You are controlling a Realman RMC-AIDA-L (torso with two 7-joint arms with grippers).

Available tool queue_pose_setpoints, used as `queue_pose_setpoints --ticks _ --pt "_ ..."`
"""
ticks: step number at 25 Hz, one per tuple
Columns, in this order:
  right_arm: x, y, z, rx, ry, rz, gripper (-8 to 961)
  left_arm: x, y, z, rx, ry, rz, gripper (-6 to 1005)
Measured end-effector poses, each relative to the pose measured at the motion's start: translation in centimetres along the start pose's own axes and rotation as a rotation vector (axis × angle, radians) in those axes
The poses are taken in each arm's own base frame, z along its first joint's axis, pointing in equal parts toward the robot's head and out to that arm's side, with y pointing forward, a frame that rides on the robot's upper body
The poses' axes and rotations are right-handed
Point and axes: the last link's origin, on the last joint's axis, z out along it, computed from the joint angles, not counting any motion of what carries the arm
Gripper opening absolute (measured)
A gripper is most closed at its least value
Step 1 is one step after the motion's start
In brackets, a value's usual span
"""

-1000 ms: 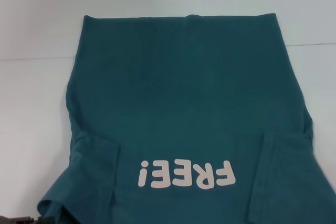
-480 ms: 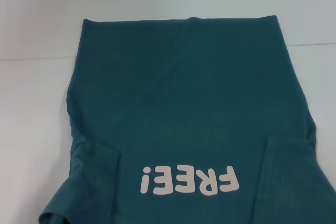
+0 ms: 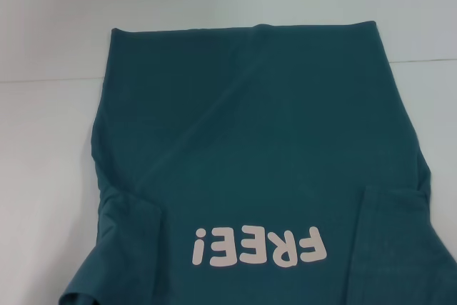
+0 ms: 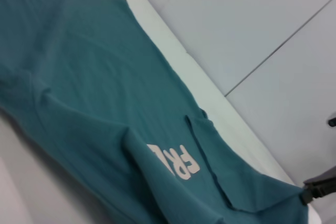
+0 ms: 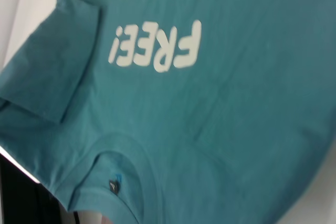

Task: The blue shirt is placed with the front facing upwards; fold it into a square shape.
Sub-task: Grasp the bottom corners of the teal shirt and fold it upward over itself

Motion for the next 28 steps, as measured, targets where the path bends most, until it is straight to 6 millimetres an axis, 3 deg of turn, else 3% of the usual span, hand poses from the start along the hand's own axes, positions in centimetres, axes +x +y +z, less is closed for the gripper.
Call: queue_pose_setpoints --ticks 9,17,18,28 --pt "-1.5 0.4 -0.5 -0.037 -0.083 -0.023 30 0.6 -0.2 0.4 -0.012 0.007 0.005 2" --pt "-6.0 1.3 -0.8 -0.031 -0.2 -0.064 32 3.1 -0.5 1.1 -0.037 0.074 0.044 3" --pt "-6.7 1.4 -0.9 -0.029 -0.22 -0.066 32 4.3 -1.2 1.2 -0.028 0.112 0.026 3" --pt "-12.4 2.4 -1.0 -0.001 -0.393 -0.091 35 9.2 -3.4 2.3 0.028 0.213 -0.018 3"
